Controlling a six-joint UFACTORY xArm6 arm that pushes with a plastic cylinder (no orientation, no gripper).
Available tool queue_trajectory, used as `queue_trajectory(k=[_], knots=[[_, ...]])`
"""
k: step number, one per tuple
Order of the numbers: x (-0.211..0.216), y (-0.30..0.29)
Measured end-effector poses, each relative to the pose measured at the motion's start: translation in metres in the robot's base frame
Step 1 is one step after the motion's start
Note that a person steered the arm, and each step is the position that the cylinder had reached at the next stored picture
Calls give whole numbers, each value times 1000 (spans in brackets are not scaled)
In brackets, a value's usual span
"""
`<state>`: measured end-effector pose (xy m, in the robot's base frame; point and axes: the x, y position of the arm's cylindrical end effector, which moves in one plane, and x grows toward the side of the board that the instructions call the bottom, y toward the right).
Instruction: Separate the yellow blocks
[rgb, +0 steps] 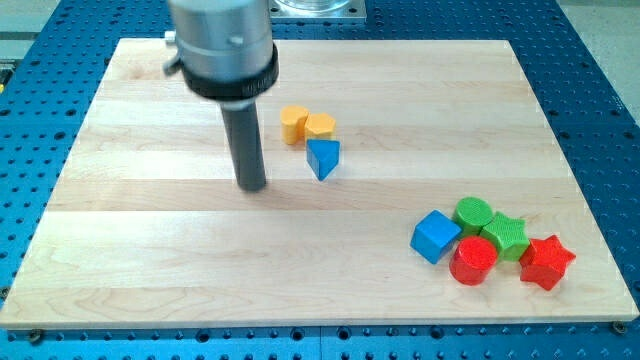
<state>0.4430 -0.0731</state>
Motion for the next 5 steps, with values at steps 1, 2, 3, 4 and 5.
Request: queue_trajectory(k=[1, 2, 3, 4, 5], knots=[[-18, 65], [-5, 151], [48, 198], [39, 187], [41, 115]])
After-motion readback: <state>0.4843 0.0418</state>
